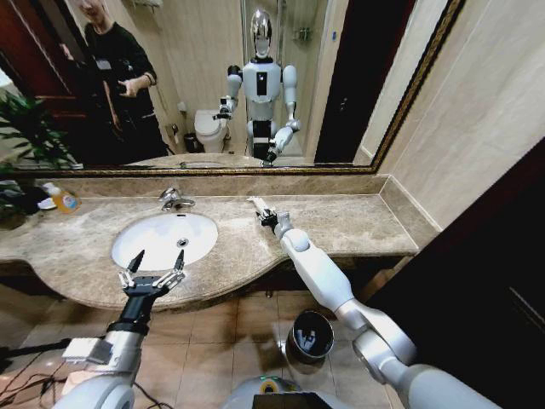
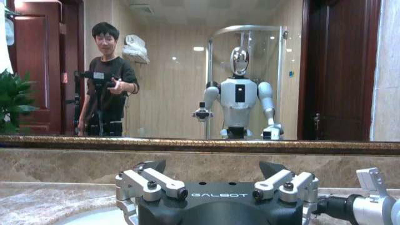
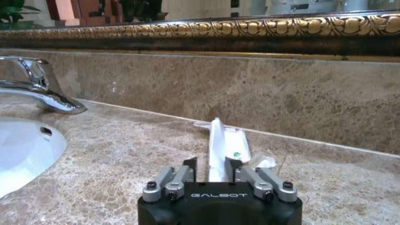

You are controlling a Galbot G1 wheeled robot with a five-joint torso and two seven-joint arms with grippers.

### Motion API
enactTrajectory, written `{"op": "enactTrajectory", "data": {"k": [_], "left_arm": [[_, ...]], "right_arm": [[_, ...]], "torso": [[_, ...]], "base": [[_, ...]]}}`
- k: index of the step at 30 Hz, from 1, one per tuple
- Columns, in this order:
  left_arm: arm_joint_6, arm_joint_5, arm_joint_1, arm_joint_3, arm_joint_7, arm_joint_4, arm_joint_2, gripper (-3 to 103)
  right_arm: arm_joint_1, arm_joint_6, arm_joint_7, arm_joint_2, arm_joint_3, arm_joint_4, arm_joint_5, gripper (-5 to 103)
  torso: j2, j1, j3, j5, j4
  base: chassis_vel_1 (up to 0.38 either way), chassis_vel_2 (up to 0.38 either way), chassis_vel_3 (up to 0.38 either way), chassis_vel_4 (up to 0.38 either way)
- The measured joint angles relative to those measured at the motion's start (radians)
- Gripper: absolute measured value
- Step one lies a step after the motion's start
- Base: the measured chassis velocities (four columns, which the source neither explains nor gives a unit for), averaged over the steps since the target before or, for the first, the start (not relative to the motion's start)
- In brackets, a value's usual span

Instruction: Pick up the trash from the sink and place it in the trash bin.

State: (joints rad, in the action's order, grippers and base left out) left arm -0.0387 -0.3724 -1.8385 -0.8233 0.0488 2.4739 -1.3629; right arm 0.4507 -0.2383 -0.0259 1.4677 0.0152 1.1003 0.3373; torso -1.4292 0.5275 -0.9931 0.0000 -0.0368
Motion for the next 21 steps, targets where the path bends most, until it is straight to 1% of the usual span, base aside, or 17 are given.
{"op": "enactTrajectory", "data": {"k": [1,3,4,7,11,16,19,21], "left_arm": [[0.000,0.000,0.000,0.000,0.000,0.000,0.000,100],[0.000,0.000,0.000,0.000,0.000,0.000,0.000,100],[0.000,0.000,0.000,0.000,0.000,0.000,0.000,100],[0.000,0.000,0.000,0.000,0.000,0.000,0.000,100],[0.000,0.000,0.000,0.000,0.000,0.000,0.000,100],[0.000,0.000,0.000,0.000,0.000,0.000,0.000,100],[0.000,0.000,0.000,0.000,0.000,0.000,0.000,100],[0.000,0.000,0.000,0.000,0.000,0.000,0.000,100]], "right_arm": [[0.000,0.000,0.000,0.000,0.000,0.000,0.000,31],[0.001,0.001,0.000,0.001,0.000,0.000,-0.002,20],[0.001,0.001,0.000,0.001,0.000,0.000,-0.002,20],[0.007,0.001,0.000,-0.002,0.001,0.002,-0.003,4],[0.008,0.002,0.000,-0.008,0.004,0.004,-0.003,1],[0.009,0.001,0.007,-0.014,0.003,0.021,0.000,0],[0.029,-0.004,0.022,-0.045,0.004,0.105,0.012,0],[0.033,-0.005,0.023,-0.052,0.004,0.119,0.015,0]], "torso": [[0.000,0.000,0.000,0.0000,0.0000],[0.000,0.000,0.000,0.0000,0.0000],[0.000,0.000,0.000,0.0000,0.0000],[0.000,0.000,0.000,0.0000,0.0000],[0.000,0.000,0.000,0.0000,0.0000],[0.000,0.000,0.000,0.0000,0.0000],[0.000,0.000,0.000,0.0001,-0.0001],[0.000,0.000,0.000,0.0000,-0.0001]], "base": [[0.000,0.000,0.000,0.000],[0.000,0.000,0.000,0.000],[0.000,0.000,0.000,0.000],[0.000,0.000,0.000,0.000],[0.000,0.000,0.000,0.000],[0.000,0.000,0.000,0.000],[0.000,0.000,0.000,0.000],[0.000,0.000,0.000,0.000]]}}
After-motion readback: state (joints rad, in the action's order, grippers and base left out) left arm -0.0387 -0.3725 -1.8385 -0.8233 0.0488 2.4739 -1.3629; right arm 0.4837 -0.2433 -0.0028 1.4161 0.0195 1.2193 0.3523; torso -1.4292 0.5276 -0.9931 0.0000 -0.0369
